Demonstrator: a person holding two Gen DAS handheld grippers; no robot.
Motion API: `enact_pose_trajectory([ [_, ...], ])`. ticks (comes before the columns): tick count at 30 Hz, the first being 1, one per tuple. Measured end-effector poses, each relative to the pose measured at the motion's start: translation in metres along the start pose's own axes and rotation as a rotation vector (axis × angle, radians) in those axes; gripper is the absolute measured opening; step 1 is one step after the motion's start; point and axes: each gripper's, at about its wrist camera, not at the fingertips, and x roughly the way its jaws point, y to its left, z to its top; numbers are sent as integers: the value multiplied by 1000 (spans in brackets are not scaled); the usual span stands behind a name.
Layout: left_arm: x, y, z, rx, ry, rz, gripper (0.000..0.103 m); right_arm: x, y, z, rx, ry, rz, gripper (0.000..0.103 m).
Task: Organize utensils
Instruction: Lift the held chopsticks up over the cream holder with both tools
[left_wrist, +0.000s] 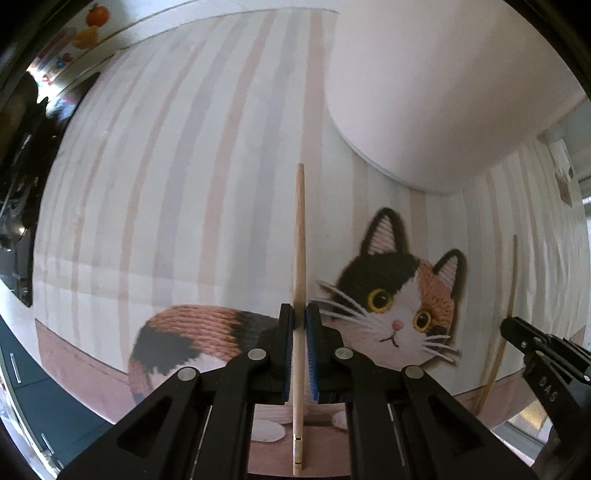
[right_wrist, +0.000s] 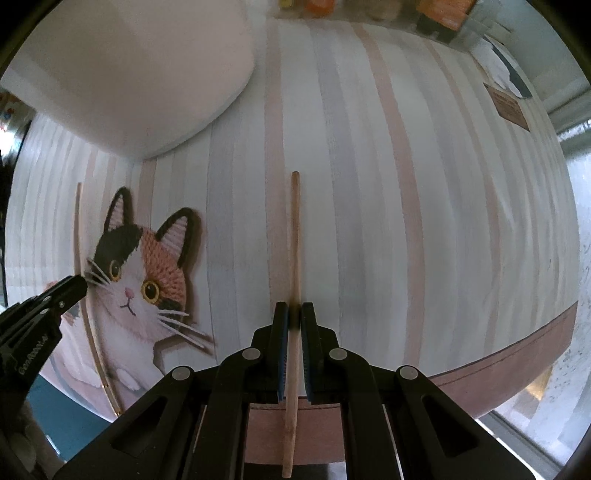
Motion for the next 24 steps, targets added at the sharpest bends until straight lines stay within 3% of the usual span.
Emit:
enact_pose_trajectory([
  [8, -42, 22, 5, -65, -93, -38, 4, -31, -16, 5, 35, -74, 52, 7],
  [14, -89, 34, 6, -58, -218, 5, 4, -61, -28, 6, 52, -137, 76, 7],
  [24, -134, 44, 26, -69, -363, 13, 4, -109, -21, 11, 30, -304, 44, 7],
])
